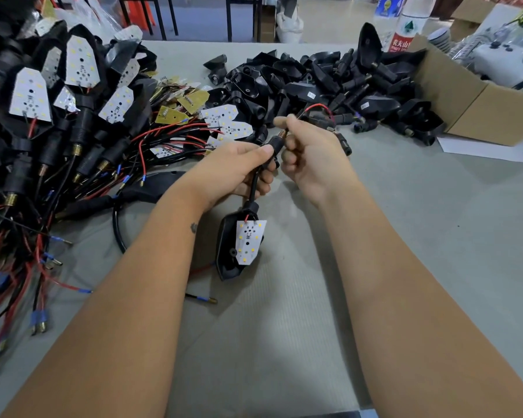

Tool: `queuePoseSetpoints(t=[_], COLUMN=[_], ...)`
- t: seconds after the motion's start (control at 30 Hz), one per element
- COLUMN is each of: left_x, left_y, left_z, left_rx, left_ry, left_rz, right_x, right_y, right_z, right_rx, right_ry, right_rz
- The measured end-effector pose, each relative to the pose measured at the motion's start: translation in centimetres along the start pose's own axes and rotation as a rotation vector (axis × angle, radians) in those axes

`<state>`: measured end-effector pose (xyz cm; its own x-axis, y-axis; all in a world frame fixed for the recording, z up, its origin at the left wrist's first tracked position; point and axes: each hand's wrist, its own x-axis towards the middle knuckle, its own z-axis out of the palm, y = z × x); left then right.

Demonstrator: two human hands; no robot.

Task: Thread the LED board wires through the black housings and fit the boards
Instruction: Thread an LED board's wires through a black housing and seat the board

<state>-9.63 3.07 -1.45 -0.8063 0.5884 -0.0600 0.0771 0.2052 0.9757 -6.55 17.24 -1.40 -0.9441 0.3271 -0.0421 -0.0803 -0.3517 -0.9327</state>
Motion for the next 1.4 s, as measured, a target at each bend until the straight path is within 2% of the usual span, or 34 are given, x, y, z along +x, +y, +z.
queuePoseSetpoints(t=[0.1, 0.3, 0.5, 0.57, 0.67, 0.73, 0.83, 0.9, 1.0, 1.07, 1.27, 1.33, 1.4], left_x=[-0.1, -0.2, -0.3, -0.2, -0.1, 0.1, 0.2, 0.5, 0.5, 0.2, 0.0, 0.0, 0.0], left_y=[0.1, 0.0, -0.5, -0.6, -0.6, -0.6, -0.3, -0.1, 0.1, -0.1, -0.4, -0.3, -0.2], left_z=[-0.1, -0.9, -1.6, -1.6, -0.9, -0.7, -0.6, -0.3, 0.2, 0.4, 0.1, 0.1, -0.1], left_rx=[-0.004, -0.061, -0.087, -0.09, -0.15, -0.149, -0.042, -0.003, -0.004, 0.049, 0.127, 0.163, 0.155], left_ry=[-0.014, -0.128, -0.142, -0.107, -0.055, -0.019, 0.09, 0.236, 0.482, 0.582, 0.698, 0.71, 0.752], left_rz=[-0.005, -0.033, -0.055, -0.036, -0.043, -0.04, 0.0, 0.031, 0.143, 0.222, 0.296, 0.313, 0.349], right_x=[-0.1, 0.2, 0.6, 0.6, 0.6, 0.4, -0.2, -0.6, -1.0, -1.2, -1.4, -1.5, -1.4], right_y=[0.2, 0.2, 0.3, 0.3, 0.1, 0.1, 0.5, 0.4, -0.1, -0.4, -0.7, -0.5, -0.3], right_z=[-0.2, -0.5, -0.9, -1.0, -0.8, -0.4, 0.0, 0.1, -0.2, -0.3, -0.4, -0.3, 0.0], right_rx=[-0.074, 0.015, 0.126, 0.154, 0.152, -0.014, -0.35, -0.369, -0.331, -0.364, -0.425, -0.41, -0.34], right_ry=[-0.004, 0.121, 0.295, 0.303, 0.165, 0.008, -0.177, -0.26, -0.309, -0.351, -0.453, -0.429, -0.337], right_rz=[-0.047, -0.088, -0.129, -0.129, -0.039, 0.016, -0.007, -0.028, -0.024, -0.027, -0.004, -0.003, -0.029])
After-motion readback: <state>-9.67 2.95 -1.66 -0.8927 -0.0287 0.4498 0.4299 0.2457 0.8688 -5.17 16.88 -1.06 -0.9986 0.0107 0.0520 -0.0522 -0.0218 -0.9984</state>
